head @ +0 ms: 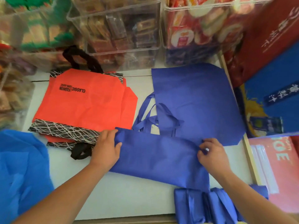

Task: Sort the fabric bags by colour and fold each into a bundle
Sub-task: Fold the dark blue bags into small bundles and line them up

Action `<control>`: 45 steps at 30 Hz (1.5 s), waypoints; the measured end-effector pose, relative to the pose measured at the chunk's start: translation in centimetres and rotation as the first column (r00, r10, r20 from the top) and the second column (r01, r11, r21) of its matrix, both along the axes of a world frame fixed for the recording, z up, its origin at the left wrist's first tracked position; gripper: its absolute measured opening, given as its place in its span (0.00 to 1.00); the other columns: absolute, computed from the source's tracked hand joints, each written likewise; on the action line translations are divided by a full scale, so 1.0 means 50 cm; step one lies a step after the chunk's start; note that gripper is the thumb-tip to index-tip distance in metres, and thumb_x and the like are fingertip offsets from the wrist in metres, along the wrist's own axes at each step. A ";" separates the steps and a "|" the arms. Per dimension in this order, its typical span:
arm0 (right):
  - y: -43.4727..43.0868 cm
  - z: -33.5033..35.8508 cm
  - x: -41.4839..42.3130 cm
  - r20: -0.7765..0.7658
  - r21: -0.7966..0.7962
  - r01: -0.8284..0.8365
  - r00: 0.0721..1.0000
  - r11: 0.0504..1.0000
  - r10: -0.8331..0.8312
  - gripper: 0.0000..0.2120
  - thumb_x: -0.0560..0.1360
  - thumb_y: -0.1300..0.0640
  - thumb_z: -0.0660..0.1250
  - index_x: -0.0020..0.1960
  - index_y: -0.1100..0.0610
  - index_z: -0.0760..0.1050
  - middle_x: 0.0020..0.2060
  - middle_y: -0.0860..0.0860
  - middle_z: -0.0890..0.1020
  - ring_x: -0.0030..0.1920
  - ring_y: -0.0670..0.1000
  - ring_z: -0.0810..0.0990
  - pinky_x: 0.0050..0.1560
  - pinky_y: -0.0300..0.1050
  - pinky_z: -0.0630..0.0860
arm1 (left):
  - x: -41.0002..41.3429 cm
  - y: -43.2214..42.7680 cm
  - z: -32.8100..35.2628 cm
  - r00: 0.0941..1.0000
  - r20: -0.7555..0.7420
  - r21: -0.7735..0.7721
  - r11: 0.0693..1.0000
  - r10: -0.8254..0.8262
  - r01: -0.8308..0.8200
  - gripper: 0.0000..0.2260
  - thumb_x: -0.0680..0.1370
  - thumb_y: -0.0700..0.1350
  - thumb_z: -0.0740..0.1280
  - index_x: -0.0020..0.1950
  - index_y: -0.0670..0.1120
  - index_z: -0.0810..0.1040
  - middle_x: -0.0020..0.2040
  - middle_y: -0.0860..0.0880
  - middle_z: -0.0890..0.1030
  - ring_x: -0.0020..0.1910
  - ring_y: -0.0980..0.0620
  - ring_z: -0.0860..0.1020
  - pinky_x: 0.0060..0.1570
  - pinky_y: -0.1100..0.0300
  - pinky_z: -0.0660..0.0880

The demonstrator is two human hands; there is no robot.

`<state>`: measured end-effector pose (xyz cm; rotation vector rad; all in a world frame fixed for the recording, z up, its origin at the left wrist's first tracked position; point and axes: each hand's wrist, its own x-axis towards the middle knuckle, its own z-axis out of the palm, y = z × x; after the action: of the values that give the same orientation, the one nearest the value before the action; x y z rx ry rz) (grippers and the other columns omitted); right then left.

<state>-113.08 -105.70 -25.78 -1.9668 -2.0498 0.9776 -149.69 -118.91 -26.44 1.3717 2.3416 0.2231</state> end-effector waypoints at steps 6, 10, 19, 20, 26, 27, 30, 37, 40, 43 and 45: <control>-0.013 0.010 -0.028 0.142 -0.080 0.219 0.968 0.972 -0.207 0.19 0.75 0.44 0.73 0.63 0.49 0.80 0.59 0.54 0.77 0.59 0.59 0.78 0.56 0.51 0.76 | 0.015 -0.009 -0.025 0.859 -0.131 -0.119 0.868 -0.495 0.482 0.29 0.80 0.58 0.59 0.80 0.49 0.68 0.81 0.45 0.64 0.80 0.38 0.60 0.77 0.39 0.53; 0.012 0.026 -0.053 -0.057 -0.161 0.340 0.934 0.926 -0.353 0.05 0.77 0.53 0.72 0.43 0.52 0.79 0.45 0.53 0.83 0.39 0.53 0.81 0.37 0.44 0.73 | 0.001 -0.015 -0.040 0.844 -0.187 -0.157 0.863 -0.503 0.480 0.29 0.82 0.58 0.54 0.80 0.46 0.66 0.82 0.43 0.62 0.81 0.38 0.57 0.78 0.37 0.53; 0.136 0.094 -0.120 -0.237 0.021 0.261 0.939 0.965 -0.249 0.02 0.83 0.58 0.63 0.52 0.56 0.71 0.42 0.48 0.77 0.38 0.50 0.75 0.34 0.38 0.71 | 0.047 0.006 0.006 0.845 -0.229 -0.033 0.871 -0.484 0.490 0.31 0.82 0.64 0.54 0.82 0.51 0.63 0.84 0.44 0.56 0.83 0.39 0.54 0.78 0.34 0.50; 0.154 0.084 -0.120 -0.232 0.044 0.268 0.940 0.963 -0.251 0.01 0.83 0.57 0.62 0.54 0.55 0.71 0.45 0.49 0.77 0.41 0.53 0.77 0.37 0.42 0.74 | 0.055 0.009 0.000 0.849 -0.245 -0.054 0.881 -0.468 0.470 0.31 0.82 0.66 0.54 0.82 0.53 0.62 0.84 0.45 0.56 0.83 0.38 0.54 0.78 0.32 0.50; 0.164 -0.004 -0.127 0.081 -0.034 0.160 0.984 0.987 -0.157 0.26 0.79 0.36 0.64 0.75 0.40 0.68 0.72 0.53 0.66 0.69 0.60 0.68 0.74 0.61 0.66 | 0.092 0.038 -0.060 0.856 -0.190 -0.094 0.876 -0.482 0.473 0.27 0.83 0.66 0.48 0.82 0.60 0.61 0.84 0.49 0.55 0.82 0.38 0.55 0.74 0.28 0.54; 0.167 -0.016 -0.130 0.069 0.011 0.190 0.979 0.982 -0.190 0.25 0.79 0.37 0.66 0.72 0.44 0.72 0.71 0.54 0.68 0.68 0.62 0.69 0.73 0.61 0.66 | 0.088 0.048 -0.066 0.843 -0.196 -0.085 0.865 -0.500 0.494 0.27 0.84 0.66 0.47 0.81 0.60 0.61 0.84 0.49 0.56 0.82 0.39 0.55 0.75 0.28 0.54; 0.167 -0.053 -0.124 0.004 0.164 0.215 0.976 0.963 -0.219 0.14 0.80 0.48 0.69 0.58 0.58 0.77 0.63 0.59 0.74 0.63 0.67 0.71 0.66 0.51 0.64 | 0.056 0.070 -0.077 0.817 -0.230 -0.055 0.845 -0.529 0.532 0.27 0.84 0.66 0.47 0.82 0.61 0.60 0.84 0.51 0.58 0.83 0.41 0.55 0.77 0.31 0.52; 0.142 -0.060 -0.125 0.157 0.498 -0.156 0.984 0.853 0.089 0.24 0.80 0.56 0.68 0.75 0.55 0.71 0.75 0.63 0.66 0.72 0.68 0.65 0.73 0.64 0.64 | 0.037 0.082 -0.101 0.811 -0.253 -0.030 0.842 -0.528 0.539 0.28 0.83 0.66 0.53 0.82 0.61 0.58 0.84 0.52 0.57 0.83 0.43 0.54 0.78 0.32 0.50; 0.077 -0.069 -0.147 0.327 0.500 -0.572 0.820 0.651 0.469 0.24 0.81 0.46 0.65 0.76 0.50 0.72 0.79 0.60 0.65 0.79 0.67 0.62 0.77 0.68 0.58 | 0.036 0.083 -0.098 0.797 -0.250 -0.043 0.829 -0.549 0.558 0.30 0.83 0.68 0.52 0.83 0.60 0.56 0.84 0.51 0.55 0.83 0.43 0.51 0.77 0.31 0.49; 0.038 -0.102 -0.141 0.377 0.311 -0.631 0.768 0.710 0.518 0.28 0.83 0.35 0.55 0.80 0.43 0.63 0.82 0.52 0.59 0.82 0.62 0.55 0.79 0.66 0.56 | 0.024 0.079 -0.094 0.760 -0.216 -0.057 0.785 -0.613 0.617 0.35 0.80 0.73 0.51 0.84 0.60 0.51 0.85 0.50 0.49 0.84 0.42 0.46 0.76 0.29 0.48; 0.043 -0.111 -0.135 0.405 0.267 -0.645 0.749 0.715 0.524 0.29 0.83 0.34 0.52 0.81 0.42 0.60 0.83 0.51 0.58 0.82 0.61 0.55 0.79 0.65 0.56 | 0.003 0.075 -0.094 0.680 -0.213 -0.057 0.704 -0.702 0.708 0.36 0.80 0.74 0.52 0.84 0.62 0.50 0.85 0.50 0.46 0.84 0.41 0.43 0.76 0.28 0.46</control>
<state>-119.81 -103.57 -31.31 -1.3140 -2.8729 0.2650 -149.56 -115.15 -31.13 2.2982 1.7606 -0.1402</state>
